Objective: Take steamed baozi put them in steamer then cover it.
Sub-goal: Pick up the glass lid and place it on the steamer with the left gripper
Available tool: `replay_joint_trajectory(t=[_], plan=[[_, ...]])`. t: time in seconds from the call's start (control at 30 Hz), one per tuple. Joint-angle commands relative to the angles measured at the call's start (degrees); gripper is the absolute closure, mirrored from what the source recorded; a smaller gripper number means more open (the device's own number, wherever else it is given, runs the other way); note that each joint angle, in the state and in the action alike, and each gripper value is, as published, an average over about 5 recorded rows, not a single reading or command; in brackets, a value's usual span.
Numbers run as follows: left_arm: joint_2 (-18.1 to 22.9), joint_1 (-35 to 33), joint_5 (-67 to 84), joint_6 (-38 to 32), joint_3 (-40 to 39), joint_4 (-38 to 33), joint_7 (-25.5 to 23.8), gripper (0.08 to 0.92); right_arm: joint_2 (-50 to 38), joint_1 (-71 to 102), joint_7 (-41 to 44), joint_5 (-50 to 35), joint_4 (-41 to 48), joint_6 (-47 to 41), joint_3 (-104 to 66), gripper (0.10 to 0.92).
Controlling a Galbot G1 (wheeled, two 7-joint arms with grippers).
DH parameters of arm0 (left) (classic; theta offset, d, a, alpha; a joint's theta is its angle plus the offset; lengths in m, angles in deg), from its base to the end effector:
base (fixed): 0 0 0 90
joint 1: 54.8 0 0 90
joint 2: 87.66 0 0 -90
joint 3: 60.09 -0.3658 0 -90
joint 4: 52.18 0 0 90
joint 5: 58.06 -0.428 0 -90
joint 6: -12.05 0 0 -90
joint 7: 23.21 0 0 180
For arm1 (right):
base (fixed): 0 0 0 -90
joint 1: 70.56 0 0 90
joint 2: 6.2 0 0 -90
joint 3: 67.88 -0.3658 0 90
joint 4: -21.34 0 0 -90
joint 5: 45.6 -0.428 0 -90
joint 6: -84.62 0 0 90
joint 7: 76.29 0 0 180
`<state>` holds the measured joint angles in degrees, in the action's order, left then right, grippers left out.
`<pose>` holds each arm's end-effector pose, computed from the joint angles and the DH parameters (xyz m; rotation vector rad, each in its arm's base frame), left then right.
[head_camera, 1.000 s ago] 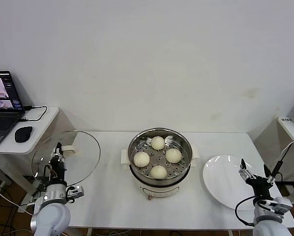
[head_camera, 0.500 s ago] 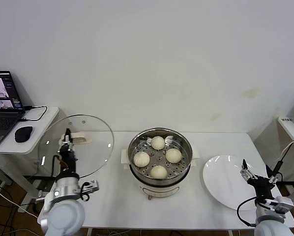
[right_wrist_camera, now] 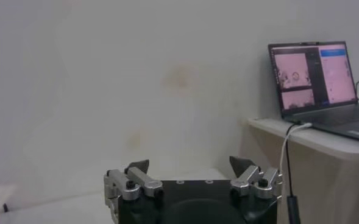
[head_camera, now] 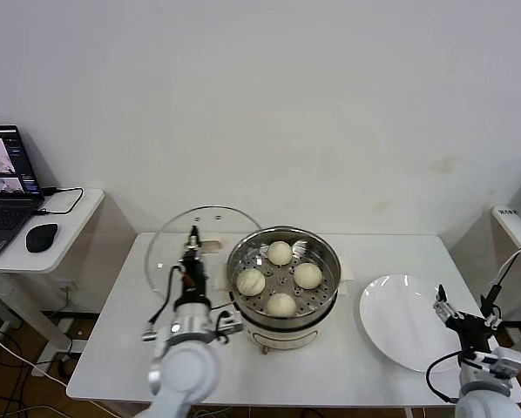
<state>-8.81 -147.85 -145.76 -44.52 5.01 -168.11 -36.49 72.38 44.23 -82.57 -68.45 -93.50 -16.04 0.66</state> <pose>0.3376 -0.1245 -0.2249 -0.2162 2.2894 2.1313 0.2635 -0.1761 -0.2915 -0.5224 -2.9926 -0.1183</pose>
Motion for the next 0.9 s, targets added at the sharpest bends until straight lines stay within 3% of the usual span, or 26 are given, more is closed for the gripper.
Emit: replay_joint_trajectory(t=[0.03, 0.43, 0.9], plan=[[7.6, 5.9, -2.1, 1.2, -10.9, 3.1, -7.9, 0.864, 0.5, -0.4, 0.0, 0.8, 0.4, -0.8, -0.7, 0.203], [12.4, 7.6, -4.1, 1.2, -15.0, 7.7, -9.1, 0.864, 0.2, -0.9, 0.0, 0.9, 1.6, -0.9, -0.8, 0.203], [12.9, 7.9, -8.4, 1.2, -14.5, 11.9, -9.3, 0.864, 0.4, -1.4, 0.1, 1.3, 2.6, -0.7, -0.5, 0.202]])
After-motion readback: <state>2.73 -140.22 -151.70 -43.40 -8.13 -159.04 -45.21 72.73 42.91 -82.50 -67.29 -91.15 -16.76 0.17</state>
